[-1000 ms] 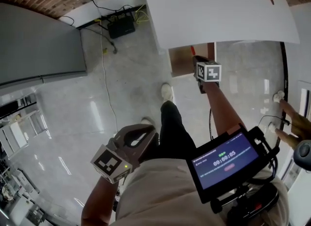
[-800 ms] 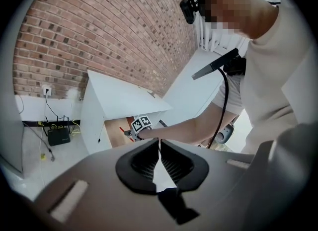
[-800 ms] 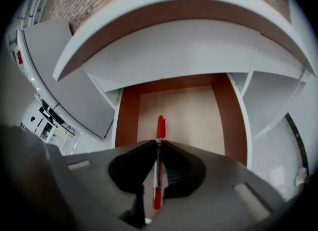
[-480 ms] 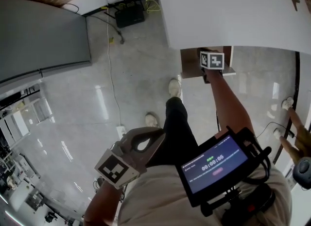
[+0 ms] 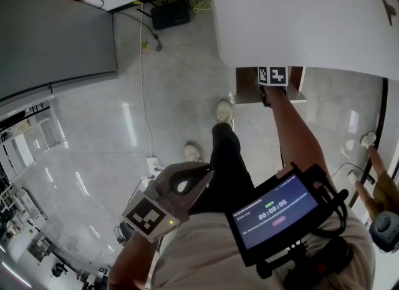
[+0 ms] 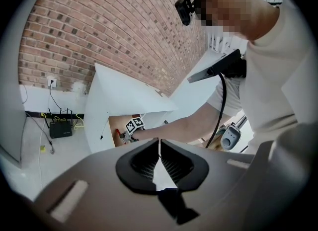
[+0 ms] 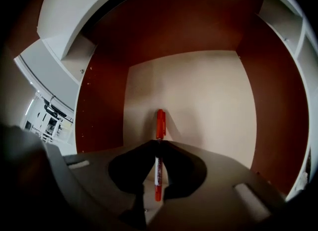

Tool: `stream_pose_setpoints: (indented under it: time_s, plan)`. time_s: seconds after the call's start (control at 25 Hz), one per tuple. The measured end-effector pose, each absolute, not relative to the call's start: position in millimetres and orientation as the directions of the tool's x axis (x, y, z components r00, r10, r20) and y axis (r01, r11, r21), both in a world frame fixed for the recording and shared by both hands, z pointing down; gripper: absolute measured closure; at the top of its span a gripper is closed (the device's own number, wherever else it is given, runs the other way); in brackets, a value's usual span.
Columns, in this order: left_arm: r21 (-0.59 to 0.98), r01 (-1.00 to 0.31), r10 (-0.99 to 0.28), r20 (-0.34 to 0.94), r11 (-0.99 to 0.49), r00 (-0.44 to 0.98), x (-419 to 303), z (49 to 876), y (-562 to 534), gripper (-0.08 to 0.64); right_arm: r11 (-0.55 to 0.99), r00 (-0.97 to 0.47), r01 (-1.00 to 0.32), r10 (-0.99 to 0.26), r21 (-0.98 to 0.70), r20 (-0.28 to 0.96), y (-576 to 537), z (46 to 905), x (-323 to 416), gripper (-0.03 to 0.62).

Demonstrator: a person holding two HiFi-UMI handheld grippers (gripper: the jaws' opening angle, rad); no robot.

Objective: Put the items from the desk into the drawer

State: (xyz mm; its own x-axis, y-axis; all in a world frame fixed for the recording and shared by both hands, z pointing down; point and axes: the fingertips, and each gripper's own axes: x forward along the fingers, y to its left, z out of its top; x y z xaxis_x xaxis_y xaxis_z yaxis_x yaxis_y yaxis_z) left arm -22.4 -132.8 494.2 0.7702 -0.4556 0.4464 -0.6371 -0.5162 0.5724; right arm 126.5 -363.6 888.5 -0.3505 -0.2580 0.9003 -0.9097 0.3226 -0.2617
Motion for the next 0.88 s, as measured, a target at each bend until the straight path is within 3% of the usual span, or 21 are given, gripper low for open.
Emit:
stream_pose_setpoints:
  time_s: [0.48, 0.88]
  plan:
    - [0.572, -0.620, -0.455, 0.422, -0.537, 0.784, -34.7, 495.0, -146.9, 0.540, 0.401, -0.351, -0.885, -0.239, -0.237, 0.905, -357.6, 877.7, 116.3, 0.531]
    - [0.528, -0.558, -0.429, 0.357, -0.640, 0.830, -31.1, 438.4, -96.6, 0.540, 0.387, -0.346, -0.902, -0.380, -0.192, 0.858, -298.8, 754.0, 134.2, 0.590]
